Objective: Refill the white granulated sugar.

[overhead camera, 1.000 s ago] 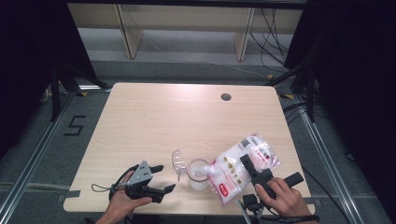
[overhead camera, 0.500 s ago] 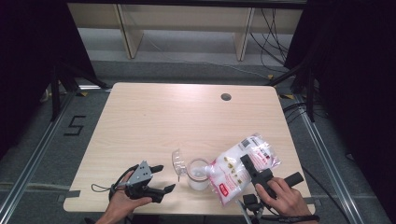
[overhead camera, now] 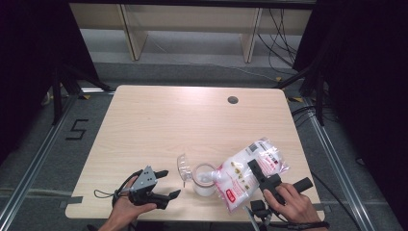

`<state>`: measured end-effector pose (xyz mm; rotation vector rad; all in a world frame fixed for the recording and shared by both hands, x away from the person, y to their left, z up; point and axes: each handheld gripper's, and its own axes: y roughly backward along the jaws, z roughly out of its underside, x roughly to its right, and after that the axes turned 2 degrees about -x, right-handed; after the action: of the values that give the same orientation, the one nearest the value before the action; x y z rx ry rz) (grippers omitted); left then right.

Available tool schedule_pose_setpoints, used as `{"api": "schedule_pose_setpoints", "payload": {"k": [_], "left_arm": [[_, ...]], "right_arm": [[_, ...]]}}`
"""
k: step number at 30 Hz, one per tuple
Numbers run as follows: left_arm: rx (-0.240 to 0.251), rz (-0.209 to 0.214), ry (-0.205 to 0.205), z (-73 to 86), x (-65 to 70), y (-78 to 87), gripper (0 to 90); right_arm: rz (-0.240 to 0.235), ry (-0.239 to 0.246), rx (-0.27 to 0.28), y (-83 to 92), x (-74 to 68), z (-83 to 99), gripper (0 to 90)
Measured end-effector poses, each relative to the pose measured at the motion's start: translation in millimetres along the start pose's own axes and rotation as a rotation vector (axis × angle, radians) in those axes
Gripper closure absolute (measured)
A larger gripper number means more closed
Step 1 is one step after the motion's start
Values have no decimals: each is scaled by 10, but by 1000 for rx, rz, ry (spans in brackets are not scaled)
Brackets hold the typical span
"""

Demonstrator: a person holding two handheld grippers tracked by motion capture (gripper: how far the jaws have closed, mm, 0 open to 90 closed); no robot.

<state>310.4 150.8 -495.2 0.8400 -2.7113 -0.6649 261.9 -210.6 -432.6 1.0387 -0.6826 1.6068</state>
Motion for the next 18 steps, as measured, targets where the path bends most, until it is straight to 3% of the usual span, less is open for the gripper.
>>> {"api": "schedule_pose_setpoints", "payload": {"k": [6,11,18], "left_arm": [[1,-1,9,2,5,-1,194],[-3,-1,-12,-1,-5,-1,194],[-2,7,-12,0,-8,-7,194]], "right_arm": [[-1,-2,1,-1,-1,1,719],[-1,-1,1,-1,2,0,719],[-5,-4,2,-3,0,2,720]]}}
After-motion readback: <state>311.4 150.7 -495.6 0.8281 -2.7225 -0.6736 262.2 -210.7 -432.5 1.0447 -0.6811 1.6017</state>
